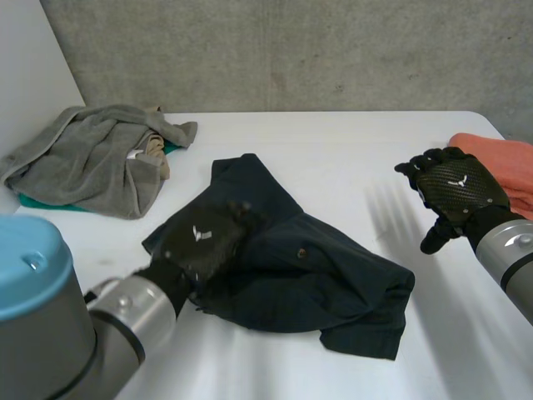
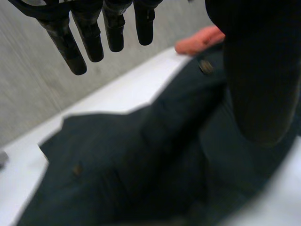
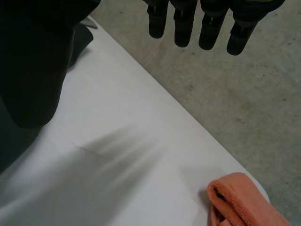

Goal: Fold the laundry.

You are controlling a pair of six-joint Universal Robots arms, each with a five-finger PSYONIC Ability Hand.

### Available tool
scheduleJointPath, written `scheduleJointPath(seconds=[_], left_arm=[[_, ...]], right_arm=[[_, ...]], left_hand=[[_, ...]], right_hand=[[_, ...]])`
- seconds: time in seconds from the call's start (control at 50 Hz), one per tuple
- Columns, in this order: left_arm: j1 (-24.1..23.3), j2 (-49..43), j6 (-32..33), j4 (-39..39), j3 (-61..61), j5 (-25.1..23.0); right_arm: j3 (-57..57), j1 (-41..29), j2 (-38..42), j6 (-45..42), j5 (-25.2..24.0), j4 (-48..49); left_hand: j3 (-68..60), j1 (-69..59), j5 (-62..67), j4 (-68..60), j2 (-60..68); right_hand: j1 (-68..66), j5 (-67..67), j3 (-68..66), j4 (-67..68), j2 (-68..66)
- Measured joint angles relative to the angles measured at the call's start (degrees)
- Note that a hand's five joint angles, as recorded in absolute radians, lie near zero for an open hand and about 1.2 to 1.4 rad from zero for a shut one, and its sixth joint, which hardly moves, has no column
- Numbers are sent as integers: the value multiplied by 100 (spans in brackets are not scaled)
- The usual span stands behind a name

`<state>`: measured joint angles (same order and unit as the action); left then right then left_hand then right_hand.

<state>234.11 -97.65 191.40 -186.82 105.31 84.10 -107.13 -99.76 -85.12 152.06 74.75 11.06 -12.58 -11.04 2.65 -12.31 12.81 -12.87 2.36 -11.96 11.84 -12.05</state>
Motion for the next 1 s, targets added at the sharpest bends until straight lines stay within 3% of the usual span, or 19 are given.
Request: scheduleJointPath(seconds=[0.2, 0.24, 0.26, 0.28, 0.3, 0.36, 0.46, 0.54, 0.62, 0.72, 0.9, 0.94, 1.0], left_arm=[[-22, -989, -4, -195, 188, -12], [-20, -1200, 5, -327, 92, 7], [-15, -1296, 15, -446, 22, 37], [-9, -1357, 27, -555, -40, 72], [6, -1442, 52, -768, -153, 154], [77, -1552, 193, -1322, -450, 470], [401, -1478, 928, -2461, -1168, 1321], [564, -1262, 1419, -3053, -1647, 1446], [558, -963, 1616, -3653, -2418, 935], [316, -931, 1030, -3810, -3114, 167], [-583, -1909, -383, -2891, -3586, -1218], [-820, -2169, -528, -2532, -3500, -1633], [-1104, -2470, -615, -2042, -3315, -2254]], right_arm=[[-55, -57, 39, -21, 6, 0], [-62, -55, 61, -31, 6, 7], [-66, -53, 74, -36, 7, 9], [-69, -52, 86, -40, 8, 10], [-72, -51, 103, -46, 11, 12], [-81, -52, 133, -57, 21, 12], [-88, -68, 91, -56, 45, 11], [-86, -75, -10, -43, 54, 11], [-63, -68, -220, -14, 59, 18], [-25, -15, -418, 21, 64, 26], [49, 213, -628, 95, 64, 47], [78, 380, -640, 96, 58, 49], [140, 677, -643, 96, 41, 48]], left_hand=[[-517, -688, 538, -562, 512], [-1088, -1365, 1114, -1146, 1079], [-2580, -2980, 2468, -2525, 2582], [-2580, -2980, 2468, -2525, 2582], [-4584, -5205, 4443, -4567, 4576], [-5447, -5575, 5191, -5533, 5471], [-5542, -5574, 5191, -5622, 5552], [-5543, -5574, 5191, -5622, 5559], [-5543, -5574, 5191, -5622, 5559], [-5544, -5574, 5191, -5623, 5559], [-5586, -5572, 5191, -5624, 5558], [-5027, -5052, 4843, -5052, 4910], [-1735, -1362, 1726, -1814, 1670]], right_hand=[[0, 0, 0, 0, 0], [0, 0, 0, 0, 0], [0, 0, 0, 0, 0], [0, 0, 0, 0, 0], [0, 0, 0, 0, 0], [0, 0, 0, 0, 0], [0, 0, 0, 0, 0], [0, 0, 0, 0, 0], [0, 0, 0, 0, 0], [0, 0, 0, 0, 0], [0, 0, 0, 0, 0], [0, 0, 0, 0, 0], [0, 0, 0, 0, 0]])
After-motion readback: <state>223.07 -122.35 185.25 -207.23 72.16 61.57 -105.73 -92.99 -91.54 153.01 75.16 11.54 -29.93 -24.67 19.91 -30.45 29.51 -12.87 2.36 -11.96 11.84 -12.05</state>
